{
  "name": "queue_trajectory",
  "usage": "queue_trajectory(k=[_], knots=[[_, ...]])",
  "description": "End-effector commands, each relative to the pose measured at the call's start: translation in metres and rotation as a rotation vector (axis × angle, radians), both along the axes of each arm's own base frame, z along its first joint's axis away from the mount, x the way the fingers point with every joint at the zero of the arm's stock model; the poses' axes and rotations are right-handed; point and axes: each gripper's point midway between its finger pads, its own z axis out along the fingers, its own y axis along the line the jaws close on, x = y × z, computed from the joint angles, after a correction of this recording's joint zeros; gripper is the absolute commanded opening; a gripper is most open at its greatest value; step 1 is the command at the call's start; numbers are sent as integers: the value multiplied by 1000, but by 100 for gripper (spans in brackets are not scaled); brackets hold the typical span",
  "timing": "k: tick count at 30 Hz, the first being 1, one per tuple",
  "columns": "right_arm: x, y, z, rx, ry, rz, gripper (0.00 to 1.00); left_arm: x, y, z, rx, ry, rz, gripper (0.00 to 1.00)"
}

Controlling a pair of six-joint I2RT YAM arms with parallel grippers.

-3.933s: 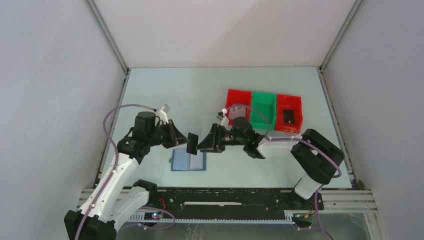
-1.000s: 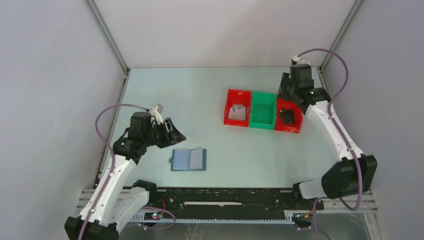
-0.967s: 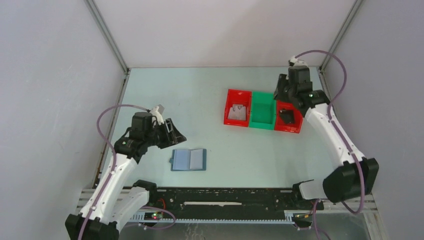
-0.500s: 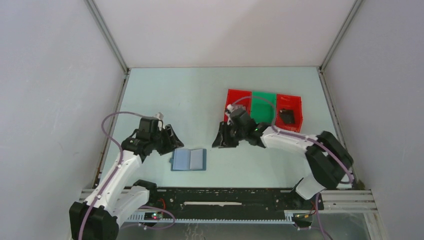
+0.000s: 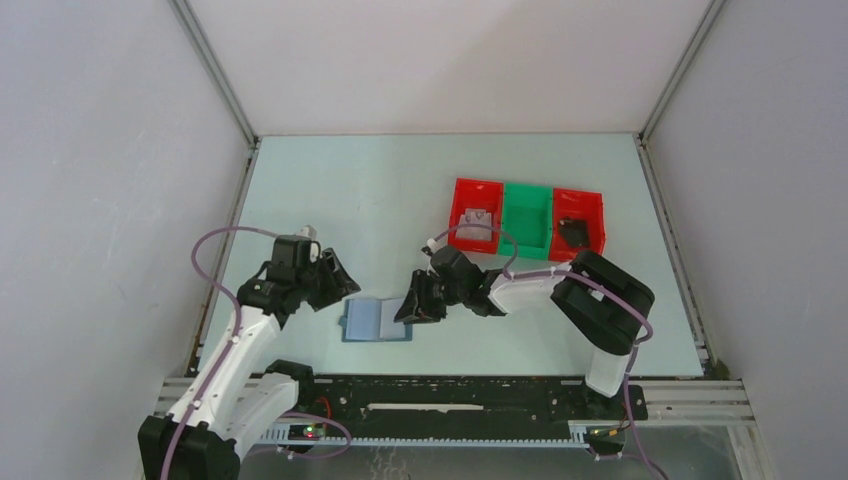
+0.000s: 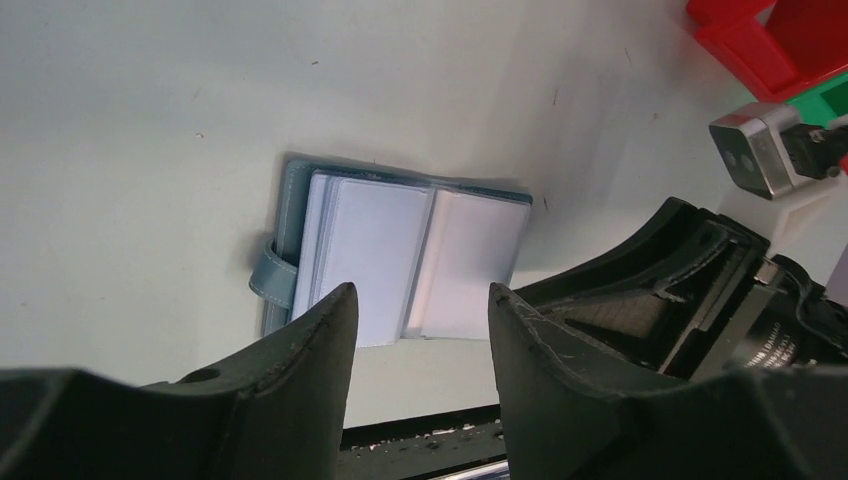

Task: Take the credit cards out of the card holder
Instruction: Move the card holder to the center of the board.

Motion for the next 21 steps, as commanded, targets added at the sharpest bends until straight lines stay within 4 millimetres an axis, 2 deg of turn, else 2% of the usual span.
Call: queue_trajectory(k=[1, 5, 12, 18, 21], knots=[[1, 12, 1, 50, 11, 3, 41, 6, 1, 10, -13, -45, 22, 56], [1, 12, -8, 36, 19, -1, 39, 5, 1, 9, -16, -44, 19, 56], [9, -3, -22, -87, -22, -43, 41, 4, 3, 6, -6, -43, 25, 56], [12, -6, -16, -109, -65, -66, 47, 3, 10, -9, 34, 2, 56, 57], [12, -7, -17, -115, -65, -73, 47, 5, 5, -17, 12, 21, 41, 56]])
